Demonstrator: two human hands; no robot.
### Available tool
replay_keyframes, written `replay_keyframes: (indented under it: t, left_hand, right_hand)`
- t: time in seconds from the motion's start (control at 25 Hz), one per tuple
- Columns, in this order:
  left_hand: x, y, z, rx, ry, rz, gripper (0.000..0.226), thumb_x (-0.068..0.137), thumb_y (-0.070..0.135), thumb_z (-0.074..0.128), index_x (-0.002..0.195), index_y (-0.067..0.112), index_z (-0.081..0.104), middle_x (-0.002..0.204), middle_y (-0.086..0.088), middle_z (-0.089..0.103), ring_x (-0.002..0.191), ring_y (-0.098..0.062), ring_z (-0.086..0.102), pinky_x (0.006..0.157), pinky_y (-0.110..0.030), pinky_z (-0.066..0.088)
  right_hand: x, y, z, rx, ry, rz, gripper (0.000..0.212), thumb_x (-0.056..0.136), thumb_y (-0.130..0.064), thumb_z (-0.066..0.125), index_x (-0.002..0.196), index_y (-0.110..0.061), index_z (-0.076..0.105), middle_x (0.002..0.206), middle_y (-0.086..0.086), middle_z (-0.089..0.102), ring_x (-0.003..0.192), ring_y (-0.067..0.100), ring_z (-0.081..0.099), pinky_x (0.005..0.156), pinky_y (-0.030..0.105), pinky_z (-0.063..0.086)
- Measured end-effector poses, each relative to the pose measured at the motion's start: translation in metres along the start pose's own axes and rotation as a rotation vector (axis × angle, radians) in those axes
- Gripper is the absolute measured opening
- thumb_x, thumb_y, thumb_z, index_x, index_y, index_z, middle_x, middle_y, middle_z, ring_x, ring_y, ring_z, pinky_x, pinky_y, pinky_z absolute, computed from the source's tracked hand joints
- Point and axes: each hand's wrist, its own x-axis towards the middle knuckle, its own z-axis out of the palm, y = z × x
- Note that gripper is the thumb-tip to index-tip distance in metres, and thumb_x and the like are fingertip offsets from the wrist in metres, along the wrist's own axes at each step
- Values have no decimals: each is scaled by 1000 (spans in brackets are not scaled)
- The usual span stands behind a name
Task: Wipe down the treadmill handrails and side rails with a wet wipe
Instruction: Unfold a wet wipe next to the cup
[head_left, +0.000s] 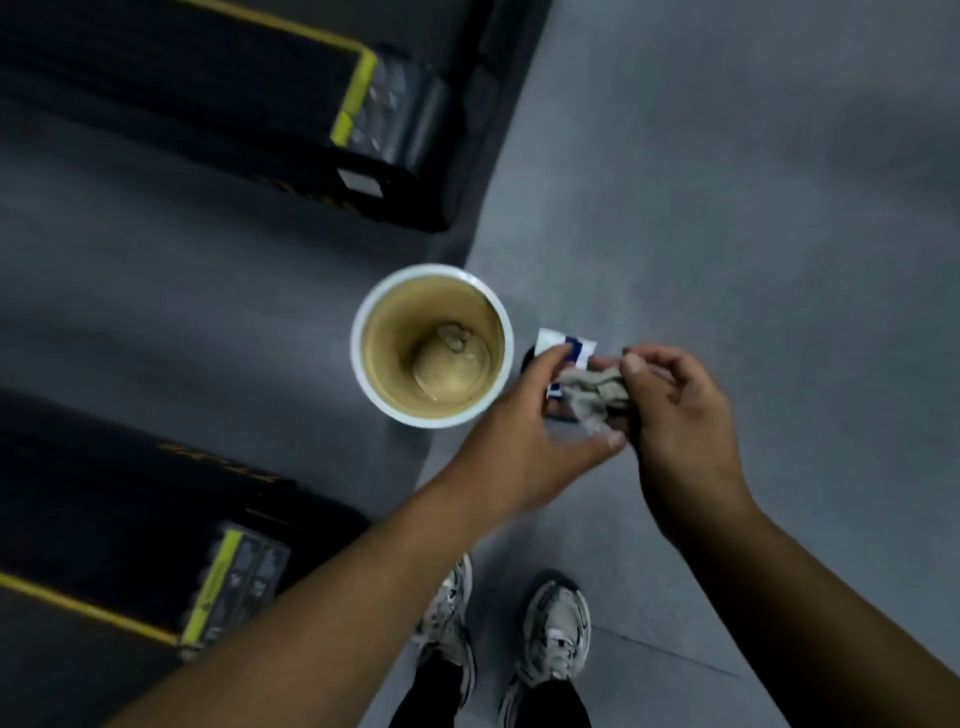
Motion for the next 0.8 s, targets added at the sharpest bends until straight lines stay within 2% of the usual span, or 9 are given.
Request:
replay_keyframes:
  t: [0.12, 0.2, 0.24, 0.32, 0.4, 0.48, 0.56, 0.68, 0.8]
  left_hand:
    - [-76, 107, -20, -248, 82, 44, 61, 80, 32, 82, 134, 25, 57, 118, 13, 70, 101, -9, 70, 81, -29, 59]
    - [-130, 172, -41, -290, 199, 57, 28, 91, 16, 76, 117, 23, 66, 96, 11, 72, 80, -10, 67, 65, -26, 57]
    - [-155, 198, -49, -281, 235, 51, 21, 95, 8, 72, 112, 20, 69, 87, 10, 71, 74, -9, 66, 62, -24, 56]
    - [-202, 248, -70, -257, 346, 80, 20, 95, 2, 70, 110, 15, 71, 80, 12, 71, 71, -3, 66, 64, -20, 55]
    - [-265, 294, -95, -230, 499, 141, 24, 92, 3, 73, 107, 21, 74, 83, 12, 72, 75, -2, 69, 71, -24, 58]
    - [-353, 330, -121, -256, 663, 177, 21, 90, 10, 76, 102, 27, 73, 89, 5, 75, 78, -15, 72, 73, -40, 63]
    - [-428, 351, -141, -251, 768, 195, 15, 89, 15, 78, 97, 24, 69, 87, -4, 74, 76, -25, 72, 70, -49, 62]
    - [-534, 362, -176, -193, 919, 249, 14, 82, 21, 74, 86, 28, 63, 74, 8, 65, 68, -19, 63, 64, -40, 55]
    - [-638, 345, -211, -170, 1029, 262, 20, 86, 8, 76, 82, 24, 65, 71, 12, 62, 66, -5, 55, 63, -28, 47]
  right_hand:
    - [-74, -100, 16, 14, -130, -62, 9, 102, -12, 58, 109, -8, 63, 96, 8, 79, 85, 24, 77, 67, 25, 59]
    - [-129, -163, 31, -23, -197, -151, 9, 96, -18, 63, 104, -13, 65, 93, 6, 78, 83, 22, 76, 68, 26, 60]
    - [-152, -189, 38, -46, -221, -220, 7, 93, -19, 64, 100, -16, 66, 91, 3, 78, 83, 19, 75, 70, 24, 60]
    - [-197, -241, 56, -90, -284, -375, 9, 95, -10, 64, 96, -19, 66, 88, -9, 77, 80, 6, 72, 71, 16, 55]
    - [-252, -286, 79, -111, -420, -472, 19, 98, 0, 60, 98, -18, 64, 87, -14, 75, 81, 0, 70, 74, 14, 53]
    - [-330, -323, 108, -83, -554, -505, 18, 99, -1, 60, 103, -18, 65, 96, -8, 77, 93, 7, 72, 81, 21, 56]
    - [-397, -344, 133, -30, -652, -495, 22, 97, -1, 64, 110, -19, 63, 108, 4, 77, 105, 20, 73, 90, 31, 58]
    - [-487, -357, 173, -69, -814, -546, 40, 87, 0, 76, 117, -23, 62, 117, 5, 74, 111, 21, 70, 95, 31, 56]
    - [-575, -352, 206, -207, -983, -597, 36, 81, -15, 75, 113, -31, 71, 114, -1, 74, 106, 17, 71, 92, 30, 57]
